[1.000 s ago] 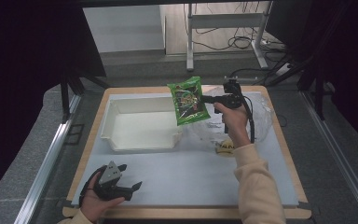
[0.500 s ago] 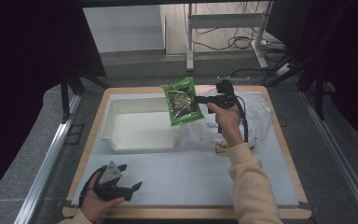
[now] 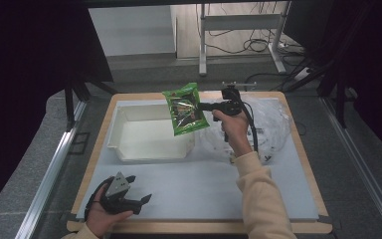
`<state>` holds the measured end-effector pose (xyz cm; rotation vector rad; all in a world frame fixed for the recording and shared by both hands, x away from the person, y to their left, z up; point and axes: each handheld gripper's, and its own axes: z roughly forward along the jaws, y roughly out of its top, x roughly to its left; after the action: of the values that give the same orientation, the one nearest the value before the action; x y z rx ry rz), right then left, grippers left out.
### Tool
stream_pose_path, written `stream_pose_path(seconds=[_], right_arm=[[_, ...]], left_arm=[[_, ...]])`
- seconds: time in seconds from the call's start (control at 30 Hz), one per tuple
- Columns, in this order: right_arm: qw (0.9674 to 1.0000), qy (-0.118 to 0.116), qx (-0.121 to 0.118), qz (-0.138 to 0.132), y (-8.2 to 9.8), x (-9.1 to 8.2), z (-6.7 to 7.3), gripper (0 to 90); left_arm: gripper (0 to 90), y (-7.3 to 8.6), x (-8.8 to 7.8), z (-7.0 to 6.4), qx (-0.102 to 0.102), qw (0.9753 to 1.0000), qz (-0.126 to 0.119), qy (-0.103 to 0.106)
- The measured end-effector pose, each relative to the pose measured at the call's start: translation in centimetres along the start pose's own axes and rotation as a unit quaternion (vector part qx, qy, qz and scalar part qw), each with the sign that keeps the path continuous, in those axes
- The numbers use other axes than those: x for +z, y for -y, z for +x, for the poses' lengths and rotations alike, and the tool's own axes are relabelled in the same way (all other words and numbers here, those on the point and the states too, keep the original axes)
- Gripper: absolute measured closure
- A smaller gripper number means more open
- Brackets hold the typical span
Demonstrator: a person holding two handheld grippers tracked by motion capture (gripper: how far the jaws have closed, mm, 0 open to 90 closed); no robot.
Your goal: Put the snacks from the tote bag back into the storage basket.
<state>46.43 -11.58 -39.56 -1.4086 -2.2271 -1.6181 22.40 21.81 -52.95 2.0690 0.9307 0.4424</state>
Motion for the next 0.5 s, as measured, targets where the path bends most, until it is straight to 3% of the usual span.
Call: stream_pose_path(seconds=[0.5], right_arm=[[0.9999,-0.008,-0.002,0.009,0.2,1.7,0.8,90.0]], left_arm=[[14.1,0.0,-0.1,0.0,0.0,1.0,-0.001,-0.001]])
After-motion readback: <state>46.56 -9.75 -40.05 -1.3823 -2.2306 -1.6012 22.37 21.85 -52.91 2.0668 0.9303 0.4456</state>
